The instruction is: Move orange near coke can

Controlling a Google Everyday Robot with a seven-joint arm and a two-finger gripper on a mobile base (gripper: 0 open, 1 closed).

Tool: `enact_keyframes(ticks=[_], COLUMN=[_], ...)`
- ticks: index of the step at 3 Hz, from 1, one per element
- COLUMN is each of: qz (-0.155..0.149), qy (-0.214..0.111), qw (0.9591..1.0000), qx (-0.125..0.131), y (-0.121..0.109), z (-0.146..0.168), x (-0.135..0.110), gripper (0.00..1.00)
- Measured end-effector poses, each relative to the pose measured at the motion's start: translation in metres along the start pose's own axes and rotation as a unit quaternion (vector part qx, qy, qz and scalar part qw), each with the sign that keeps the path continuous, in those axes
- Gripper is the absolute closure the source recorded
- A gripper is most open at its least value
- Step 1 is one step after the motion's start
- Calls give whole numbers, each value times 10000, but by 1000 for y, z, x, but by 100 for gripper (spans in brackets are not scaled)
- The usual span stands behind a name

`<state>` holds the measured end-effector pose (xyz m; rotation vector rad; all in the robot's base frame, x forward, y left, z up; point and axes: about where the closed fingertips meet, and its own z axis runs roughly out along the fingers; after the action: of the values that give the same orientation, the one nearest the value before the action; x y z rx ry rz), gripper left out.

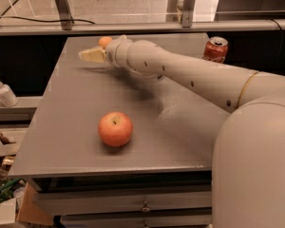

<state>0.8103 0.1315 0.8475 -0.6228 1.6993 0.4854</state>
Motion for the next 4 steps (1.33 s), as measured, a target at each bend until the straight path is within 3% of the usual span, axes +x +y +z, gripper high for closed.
enact_keyframes(ticks=[1,2,4], qz=[37,48,84], qy=[81,157,91], qw=[9999,9997,9998], qx=[90,175,150], y=[-10,-19,-16], z=[6,8,15], x=[5,9,8], gripper=[0,17,63])
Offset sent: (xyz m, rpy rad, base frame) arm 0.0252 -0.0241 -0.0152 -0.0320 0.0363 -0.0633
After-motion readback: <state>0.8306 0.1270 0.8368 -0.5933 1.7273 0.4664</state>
